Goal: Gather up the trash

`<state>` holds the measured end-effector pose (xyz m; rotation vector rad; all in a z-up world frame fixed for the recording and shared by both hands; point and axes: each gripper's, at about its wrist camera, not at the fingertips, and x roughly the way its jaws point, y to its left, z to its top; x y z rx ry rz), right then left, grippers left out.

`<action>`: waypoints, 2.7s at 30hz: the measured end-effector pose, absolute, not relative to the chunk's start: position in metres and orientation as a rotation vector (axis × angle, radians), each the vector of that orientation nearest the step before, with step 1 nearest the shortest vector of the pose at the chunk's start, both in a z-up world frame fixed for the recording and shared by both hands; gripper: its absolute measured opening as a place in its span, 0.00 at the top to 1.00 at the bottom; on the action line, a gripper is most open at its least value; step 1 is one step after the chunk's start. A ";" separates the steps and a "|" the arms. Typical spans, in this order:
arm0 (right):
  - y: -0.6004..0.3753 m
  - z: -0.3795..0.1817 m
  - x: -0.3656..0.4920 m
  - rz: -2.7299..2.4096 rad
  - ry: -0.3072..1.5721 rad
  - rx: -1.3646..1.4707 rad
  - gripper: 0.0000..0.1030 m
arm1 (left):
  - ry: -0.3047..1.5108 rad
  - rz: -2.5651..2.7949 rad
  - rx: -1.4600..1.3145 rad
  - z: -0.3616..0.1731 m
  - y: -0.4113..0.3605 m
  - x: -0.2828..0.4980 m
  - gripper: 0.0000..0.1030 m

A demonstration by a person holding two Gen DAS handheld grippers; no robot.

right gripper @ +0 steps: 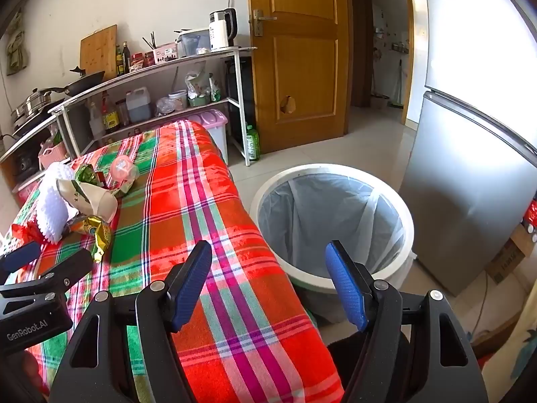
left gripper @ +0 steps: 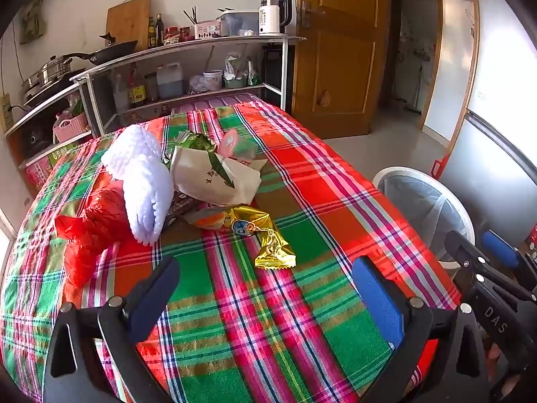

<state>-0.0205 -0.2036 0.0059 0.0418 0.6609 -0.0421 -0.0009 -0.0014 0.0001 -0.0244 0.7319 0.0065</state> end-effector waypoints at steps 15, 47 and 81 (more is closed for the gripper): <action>-0.204 0.005 -0.017 -0.041 0.661 0.044 0.32 | 0.738 0.021 -0.030 -0.001 0.002 -0.003 0.00; -0.207 0.009 -0.025 -0.050 0.654 0.048 0.32 | 0.741 0.025 -0.036 0.001 0.006 -0.002 0.00; -0.201 0.011 -0.025 -0.076 0.669 0.008 0.32 | 0.757 0.001 -0.071 -0.001 0.016 0.003 0.00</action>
